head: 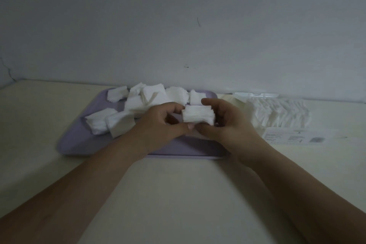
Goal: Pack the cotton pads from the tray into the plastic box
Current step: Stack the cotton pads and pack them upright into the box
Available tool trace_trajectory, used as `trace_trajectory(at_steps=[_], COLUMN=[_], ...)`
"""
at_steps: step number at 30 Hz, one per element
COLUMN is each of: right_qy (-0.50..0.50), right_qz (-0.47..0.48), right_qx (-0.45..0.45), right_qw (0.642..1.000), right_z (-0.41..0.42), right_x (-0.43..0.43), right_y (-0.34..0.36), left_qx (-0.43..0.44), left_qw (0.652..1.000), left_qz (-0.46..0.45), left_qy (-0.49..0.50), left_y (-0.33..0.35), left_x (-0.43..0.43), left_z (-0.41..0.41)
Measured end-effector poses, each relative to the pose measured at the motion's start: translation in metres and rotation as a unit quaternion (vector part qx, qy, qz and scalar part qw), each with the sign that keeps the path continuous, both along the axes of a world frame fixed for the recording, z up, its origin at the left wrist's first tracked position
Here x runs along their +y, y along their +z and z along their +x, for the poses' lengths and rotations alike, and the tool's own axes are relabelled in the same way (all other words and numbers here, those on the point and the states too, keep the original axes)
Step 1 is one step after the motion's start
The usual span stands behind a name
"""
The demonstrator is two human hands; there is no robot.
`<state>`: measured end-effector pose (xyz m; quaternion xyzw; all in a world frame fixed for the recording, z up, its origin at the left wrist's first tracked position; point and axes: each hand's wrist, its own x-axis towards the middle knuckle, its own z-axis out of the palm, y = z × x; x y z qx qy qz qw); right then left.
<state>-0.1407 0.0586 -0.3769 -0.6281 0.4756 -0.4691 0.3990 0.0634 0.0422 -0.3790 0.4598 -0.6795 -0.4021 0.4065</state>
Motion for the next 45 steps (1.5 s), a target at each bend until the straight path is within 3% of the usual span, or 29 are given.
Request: trace_trajectory(at_steps=[2,5,12,18,21,23,26,30,34,41,45], right_qy=[0.039,0.057,0.005,-0.159,-0.303,-0.365,-0.393,-0.382,-0.367,-0.304,-0.358], right_qz=[0.041,0.072,0.016,-0.03,-0.059,-0.056,-0.037,-0.027,-0.017,-0.021,-0.091], right_qx=[-0.038,-0.025,0.015,-0.011,0.05,0.076,0.082,0.035,-0.016,0.012,0.046], right_qw=[0.998,0.995,1.0,0.987,0.95,0.926,0.915,0.923,0.93,0.952,0.928], right_z=[-0.005,-0.011,-0.036,-0.12,-0.167,-0.188,-0.203,-0.207,-0.208,-0.189,-0.18], right_x=[0.002,0.005,0.011,0.017,0.018,0.015,0.011,0.008,0.008,0.008,0.012], right_y=[0.012,0.029,0.064,0.075,0.065,0.053,0.039,0.034,0.03,0.029,0.038], left_qx=[0.063,0.085,0.08,0.062,0.024,-0.049,-0.18,-0.283,-0.292,-0.301,-0.348], left_qw=[0.997,0.995,0.997,0.998,0.998,0.991,0.959,0.911,0.906,0.907,0.891], left_qz=[0.032,0.043,-0.001,-0.008,-0.05,-0.118,-0.209,-0.262,-0.238,-0.217,-0.223], left_qy=[-0.029,-0.014,0.018,-0.011,-0.016,-0.033,-0.068,-0.144,-0.194,-0.199,-0.187], left_y=[0.008,0.017,0.042,0.06,0.06,0.06,0.058,0.057,0.057,0.054,0.055], left_x=[0.006,0.012,0.016,0.013,0.005,0.0,-0.01,-0.021,-0.027,-0.025,-0.019], left_z=[-0.004,-0.014,-0.054,-0.121,-0.159,-0.183,-0.215,-0.25,-0.26,-0.223,-0.211])
